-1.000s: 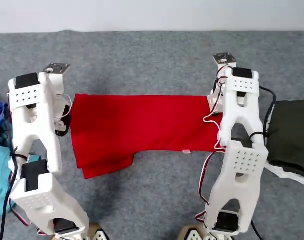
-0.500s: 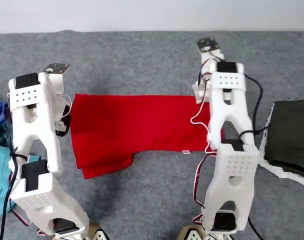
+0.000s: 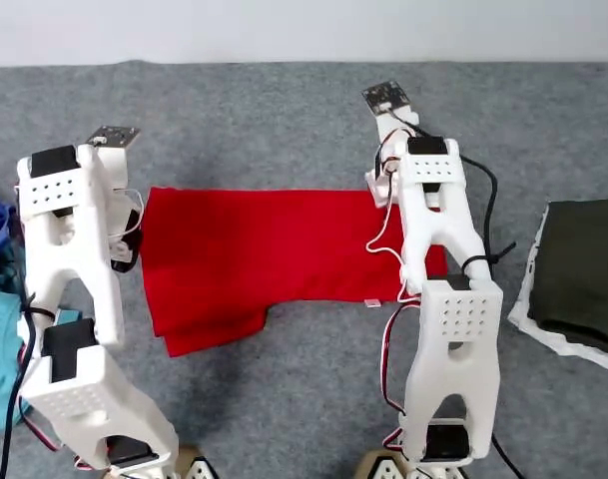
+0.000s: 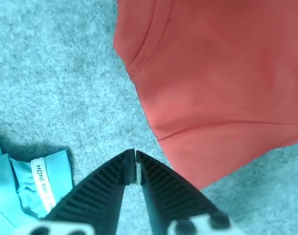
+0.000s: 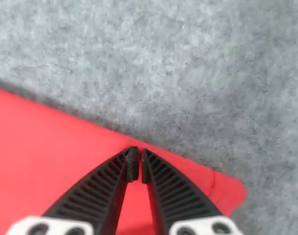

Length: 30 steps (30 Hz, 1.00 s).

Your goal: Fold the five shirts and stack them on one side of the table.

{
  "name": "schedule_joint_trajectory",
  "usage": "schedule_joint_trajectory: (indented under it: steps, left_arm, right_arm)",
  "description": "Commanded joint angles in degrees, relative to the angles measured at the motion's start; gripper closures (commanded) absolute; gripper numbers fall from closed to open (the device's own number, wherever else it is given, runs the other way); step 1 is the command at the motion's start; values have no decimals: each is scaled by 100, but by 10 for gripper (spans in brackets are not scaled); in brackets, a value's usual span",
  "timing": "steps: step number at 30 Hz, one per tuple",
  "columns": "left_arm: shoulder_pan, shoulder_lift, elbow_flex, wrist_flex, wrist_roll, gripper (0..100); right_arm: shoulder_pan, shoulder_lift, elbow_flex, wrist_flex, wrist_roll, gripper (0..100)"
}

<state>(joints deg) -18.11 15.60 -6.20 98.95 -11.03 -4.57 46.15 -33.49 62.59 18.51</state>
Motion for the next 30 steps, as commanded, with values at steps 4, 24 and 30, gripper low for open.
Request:
schedule_joint_trajectory:
  steps: [4, 24, 30]
  left_arm:
    - [9, -343, -48, 149, 0, 995]
    - [1987, 1785, -3371, 26, 9, 994]
    - [1890, 3305, -4629, 26, 9, 994]
  right_arm:
    - [-13, -110, -554, 22, 62, 966]
    - [251, -382, -1389, 3758, 53, 970]
    - [418, -312, -1345, 3916, 53, 970]
